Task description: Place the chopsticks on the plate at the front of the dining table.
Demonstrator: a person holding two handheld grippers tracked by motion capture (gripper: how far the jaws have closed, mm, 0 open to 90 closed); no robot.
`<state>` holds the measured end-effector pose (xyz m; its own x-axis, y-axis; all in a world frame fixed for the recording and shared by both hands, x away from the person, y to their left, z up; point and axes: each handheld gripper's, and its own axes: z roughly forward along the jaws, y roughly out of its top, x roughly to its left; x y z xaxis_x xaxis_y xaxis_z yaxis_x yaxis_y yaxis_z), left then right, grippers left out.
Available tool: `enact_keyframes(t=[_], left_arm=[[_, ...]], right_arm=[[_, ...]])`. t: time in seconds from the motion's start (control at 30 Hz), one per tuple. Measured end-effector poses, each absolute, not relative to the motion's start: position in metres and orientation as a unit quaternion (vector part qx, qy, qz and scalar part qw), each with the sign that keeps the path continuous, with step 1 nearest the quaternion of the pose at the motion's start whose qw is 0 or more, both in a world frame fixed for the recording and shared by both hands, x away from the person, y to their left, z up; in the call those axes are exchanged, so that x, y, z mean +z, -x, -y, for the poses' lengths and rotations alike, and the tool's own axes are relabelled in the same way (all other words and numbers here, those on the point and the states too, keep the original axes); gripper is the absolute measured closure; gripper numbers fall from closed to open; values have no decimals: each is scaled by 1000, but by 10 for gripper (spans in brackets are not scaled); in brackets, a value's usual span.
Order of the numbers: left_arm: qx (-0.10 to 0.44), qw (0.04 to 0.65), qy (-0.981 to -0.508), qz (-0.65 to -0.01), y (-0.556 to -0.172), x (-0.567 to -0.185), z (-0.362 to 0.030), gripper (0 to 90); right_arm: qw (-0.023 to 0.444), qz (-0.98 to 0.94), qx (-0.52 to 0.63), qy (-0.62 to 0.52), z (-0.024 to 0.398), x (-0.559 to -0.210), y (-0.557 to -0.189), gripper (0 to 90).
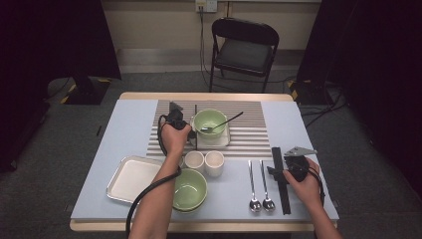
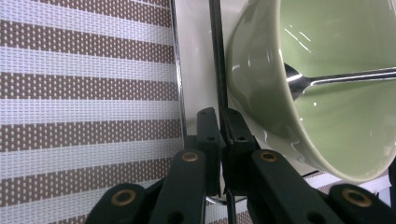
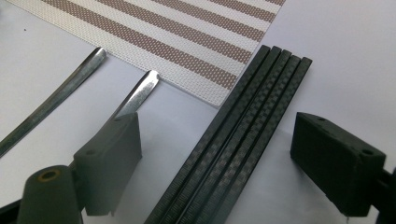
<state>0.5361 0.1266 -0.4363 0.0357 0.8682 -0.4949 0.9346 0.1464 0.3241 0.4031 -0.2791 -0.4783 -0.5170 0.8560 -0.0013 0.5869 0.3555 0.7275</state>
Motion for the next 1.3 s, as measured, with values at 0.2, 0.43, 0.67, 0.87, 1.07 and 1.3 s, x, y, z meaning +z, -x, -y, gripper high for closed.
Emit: enact_keyframes(t=[0.2, 0.43, 0.67, 0.87, 1.07, 1.3], left_arm=[[-54, 307, -652, -691, -535, -435, -125, 862], [-51, 320, -645, -692, -534, -430, -129, 826], [-36, 329, -657, -678, -531, -421, -136, 764], [-28, 338, -657, -673, -529, -415, -142, 711], [-9, 337, -669, -662, -528, -414, -146, 613], [3, 342, -675, -654, -526, -412, -149, 451]], right_arm=[[195, -799, 345, -452, 279, -478, -403, 155], [195, -799, 345, -452, 279, -478, -403, 154], [195, -799, 345, -452, 279, -478, -403, 155], [195, -799, 345, -452, 279, -478, -403, 155], [195, -799, 345, -452, 279, -478, -403, 155], [195, -800, 345, -451, 279, -478, -403, 155]])
